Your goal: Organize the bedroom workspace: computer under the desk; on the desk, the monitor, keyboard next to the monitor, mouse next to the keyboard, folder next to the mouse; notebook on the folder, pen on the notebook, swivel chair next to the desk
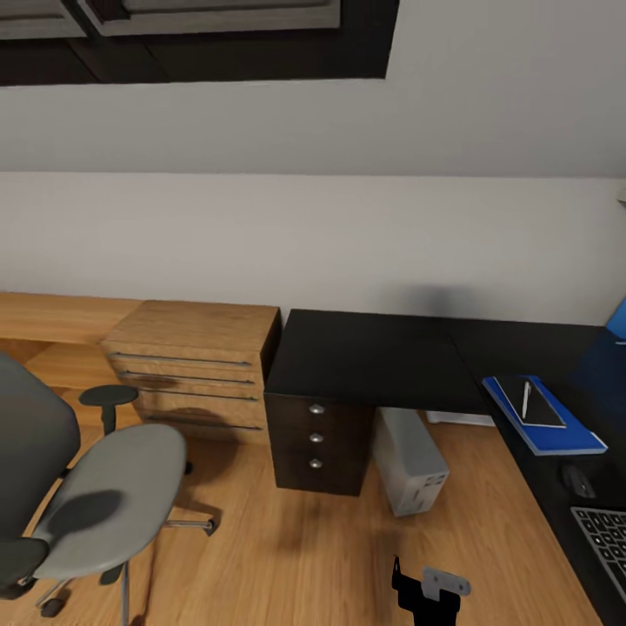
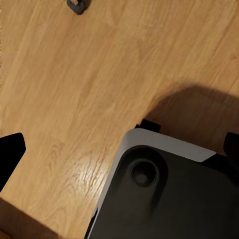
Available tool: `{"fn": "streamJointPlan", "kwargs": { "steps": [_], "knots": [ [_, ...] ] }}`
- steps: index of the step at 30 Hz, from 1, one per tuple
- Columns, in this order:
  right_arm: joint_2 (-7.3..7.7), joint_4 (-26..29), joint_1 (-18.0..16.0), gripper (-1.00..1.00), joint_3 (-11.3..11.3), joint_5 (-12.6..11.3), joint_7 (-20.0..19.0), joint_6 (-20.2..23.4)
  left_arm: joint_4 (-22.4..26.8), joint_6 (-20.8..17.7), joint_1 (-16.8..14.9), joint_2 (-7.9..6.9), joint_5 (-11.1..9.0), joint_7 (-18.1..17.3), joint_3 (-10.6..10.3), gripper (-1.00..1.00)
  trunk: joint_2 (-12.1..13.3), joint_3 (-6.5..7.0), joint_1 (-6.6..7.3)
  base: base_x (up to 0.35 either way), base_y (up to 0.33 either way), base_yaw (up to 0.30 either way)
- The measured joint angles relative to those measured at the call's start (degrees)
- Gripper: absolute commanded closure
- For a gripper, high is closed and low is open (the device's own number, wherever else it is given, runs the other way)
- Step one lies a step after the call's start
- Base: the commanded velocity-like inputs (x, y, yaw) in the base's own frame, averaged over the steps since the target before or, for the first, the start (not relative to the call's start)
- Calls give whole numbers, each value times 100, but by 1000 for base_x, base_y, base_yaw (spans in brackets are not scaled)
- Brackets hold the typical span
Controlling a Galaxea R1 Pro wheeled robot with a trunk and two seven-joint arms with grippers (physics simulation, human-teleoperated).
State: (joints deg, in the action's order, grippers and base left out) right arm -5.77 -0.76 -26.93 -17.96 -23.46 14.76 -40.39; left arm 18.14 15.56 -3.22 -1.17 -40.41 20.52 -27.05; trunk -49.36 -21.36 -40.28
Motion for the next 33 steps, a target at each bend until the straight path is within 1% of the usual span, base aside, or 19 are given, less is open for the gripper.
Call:
{"fn": "streamJointPlan", "kwargs": {
  "steps": [14,23,30,33],
  "knots": [
    [-1,1,-1,-100,-5,0,2,1,-1,-5,0,5,-16,-2,-3,-100,561,357,307,0,0,160],
    [8,5,1,-100,5,-55,7,-34,-1,-45,0,16,-1,-3,-9,-100,922,534,505,0,0,29],
    [1,1,1,-100,0,-60,8,-36,-1,-57,0,16,-3,-5,-14,-100,1204,661,659,0,0,5],
    [-7,-3,1,-100,-1,-41,9,-36,-2,-41,0,10,-27,4,-6,-100,1324,722,725,0,0,115]
  ]
}}
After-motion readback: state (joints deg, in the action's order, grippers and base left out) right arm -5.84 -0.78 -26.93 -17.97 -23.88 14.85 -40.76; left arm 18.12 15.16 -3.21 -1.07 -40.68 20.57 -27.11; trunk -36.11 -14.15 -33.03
